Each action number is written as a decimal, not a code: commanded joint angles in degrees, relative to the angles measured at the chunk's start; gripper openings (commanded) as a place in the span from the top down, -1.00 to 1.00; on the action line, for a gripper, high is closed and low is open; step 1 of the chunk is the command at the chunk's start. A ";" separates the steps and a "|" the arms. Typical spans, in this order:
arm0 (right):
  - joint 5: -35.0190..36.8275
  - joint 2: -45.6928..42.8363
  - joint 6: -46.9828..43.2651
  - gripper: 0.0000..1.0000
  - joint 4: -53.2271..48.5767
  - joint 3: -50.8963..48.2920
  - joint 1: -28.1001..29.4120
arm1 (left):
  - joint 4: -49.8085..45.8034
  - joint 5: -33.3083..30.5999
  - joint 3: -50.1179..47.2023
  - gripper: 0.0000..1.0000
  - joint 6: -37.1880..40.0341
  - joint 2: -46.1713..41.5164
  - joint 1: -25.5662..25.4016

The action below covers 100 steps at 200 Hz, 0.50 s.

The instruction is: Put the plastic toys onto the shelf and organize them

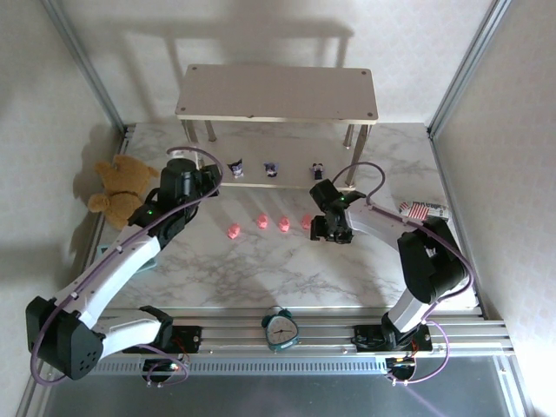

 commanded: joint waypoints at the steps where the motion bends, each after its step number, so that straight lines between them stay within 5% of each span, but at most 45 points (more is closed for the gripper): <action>1: 2.38 1.70 1.39 -0.29 -0.42 2.17 0.17 | -1.65 1.02 -0.82 0.23 1.19 -2.72 1.54; 100: 2.60 6.31 0.29 0.05 2.17 3.39 0.18 | -2.82 1.64 -2.42 0.22 1.73 -4.85 4.32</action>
